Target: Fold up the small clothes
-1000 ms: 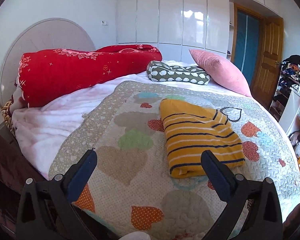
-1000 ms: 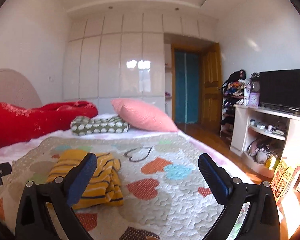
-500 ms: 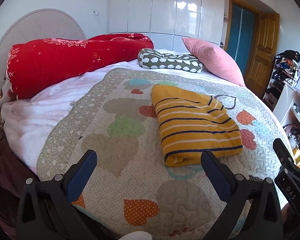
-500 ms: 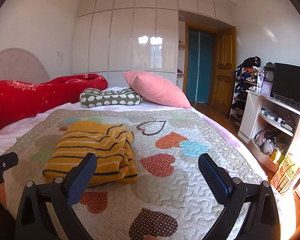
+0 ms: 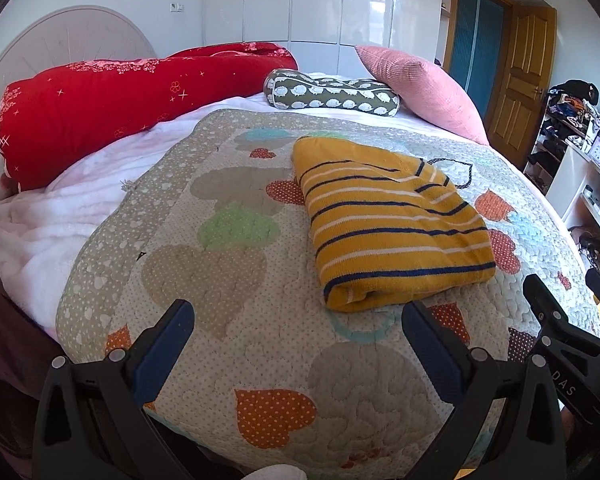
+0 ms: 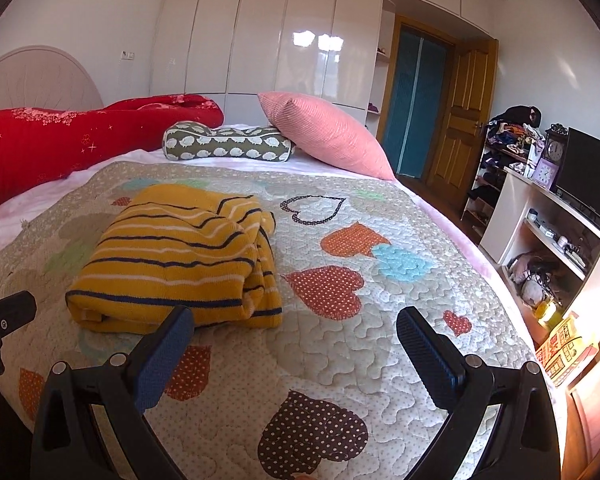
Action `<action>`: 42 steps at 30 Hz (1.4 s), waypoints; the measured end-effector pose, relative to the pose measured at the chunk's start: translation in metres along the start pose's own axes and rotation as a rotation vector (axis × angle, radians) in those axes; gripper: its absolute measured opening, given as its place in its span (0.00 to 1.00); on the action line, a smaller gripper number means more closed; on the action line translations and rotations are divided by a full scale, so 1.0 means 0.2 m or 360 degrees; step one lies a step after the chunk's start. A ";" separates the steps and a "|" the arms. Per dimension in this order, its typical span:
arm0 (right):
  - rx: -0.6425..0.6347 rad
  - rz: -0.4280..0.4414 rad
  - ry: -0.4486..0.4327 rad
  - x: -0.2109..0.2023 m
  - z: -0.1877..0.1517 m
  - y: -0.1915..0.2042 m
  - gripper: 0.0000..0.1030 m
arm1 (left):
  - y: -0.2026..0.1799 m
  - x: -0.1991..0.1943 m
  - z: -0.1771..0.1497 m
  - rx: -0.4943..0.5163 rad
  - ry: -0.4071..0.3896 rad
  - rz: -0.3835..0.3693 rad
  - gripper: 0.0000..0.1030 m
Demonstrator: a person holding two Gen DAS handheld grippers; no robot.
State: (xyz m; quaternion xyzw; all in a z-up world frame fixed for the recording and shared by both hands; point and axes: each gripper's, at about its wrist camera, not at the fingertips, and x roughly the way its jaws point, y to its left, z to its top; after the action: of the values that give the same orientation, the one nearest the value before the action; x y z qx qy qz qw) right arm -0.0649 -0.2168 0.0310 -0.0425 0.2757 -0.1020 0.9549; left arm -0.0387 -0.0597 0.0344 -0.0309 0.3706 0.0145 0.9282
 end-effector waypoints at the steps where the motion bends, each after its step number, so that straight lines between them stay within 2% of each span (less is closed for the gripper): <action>1: -0.0010 0.0006 0.0012 0.01 0.00 0.01 0.99 | 0.00 0.00 0.00 -0.0001 0.0003 0.0002 1.00; 20: 0.0004 -0.0005 0.0066 0.02 0.01 0.02 0.99 | 0.01 0.02 -0.01 -0.0034 0.0061 -0.0043 1.00; 42: -0.0005 0.0006 0.0106 0.03 -0.01 0.05 0.99 | 0.05 0.05 -0.04 -0.0071 0.0079 0.0021 1.00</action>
State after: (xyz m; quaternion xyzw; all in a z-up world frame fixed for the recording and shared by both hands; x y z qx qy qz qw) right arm -0.0591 -0.2078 0.0248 -0.0401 0.3077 -0.1010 0.9453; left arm -0.0376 -0.0511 0.0207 -0.0496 0.3933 0.0280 0.9177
